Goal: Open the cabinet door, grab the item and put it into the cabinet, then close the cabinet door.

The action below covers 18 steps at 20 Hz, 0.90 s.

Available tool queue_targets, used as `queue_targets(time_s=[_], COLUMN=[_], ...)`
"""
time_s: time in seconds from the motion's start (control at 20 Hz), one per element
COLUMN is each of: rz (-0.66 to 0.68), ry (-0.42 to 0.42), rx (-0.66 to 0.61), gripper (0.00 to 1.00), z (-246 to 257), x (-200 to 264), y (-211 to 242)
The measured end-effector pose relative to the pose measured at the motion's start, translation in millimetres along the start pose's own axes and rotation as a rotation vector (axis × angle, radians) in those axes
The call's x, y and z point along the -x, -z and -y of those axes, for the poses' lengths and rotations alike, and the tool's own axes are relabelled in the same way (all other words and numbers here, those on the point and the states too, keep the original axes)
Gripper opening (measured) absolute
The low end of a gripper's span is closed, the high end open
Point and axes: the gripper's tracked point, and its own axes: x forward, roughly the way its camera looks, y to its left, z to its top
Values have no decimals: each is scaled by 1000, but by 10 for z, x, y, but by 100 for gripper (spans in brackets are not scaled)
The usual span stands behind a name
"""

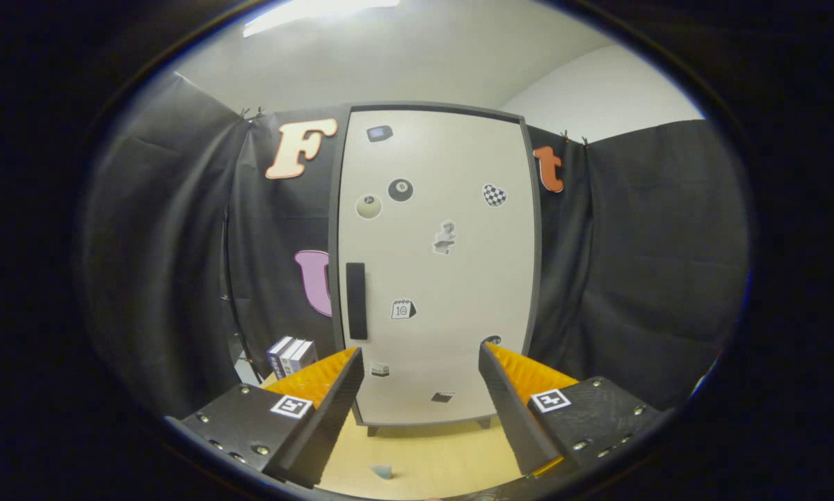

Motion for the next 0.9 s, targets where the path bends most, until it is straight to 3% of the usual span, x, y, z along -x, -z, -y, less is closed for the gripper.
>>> queue_targets(time_s=[0.55, 0.9], rz=[-31, -40], ry=[-112, -137], rx=[-1, -4], gripper=[99, 99], z=[-687, -1033], x=[-1050, -1716], y=[102, 159])
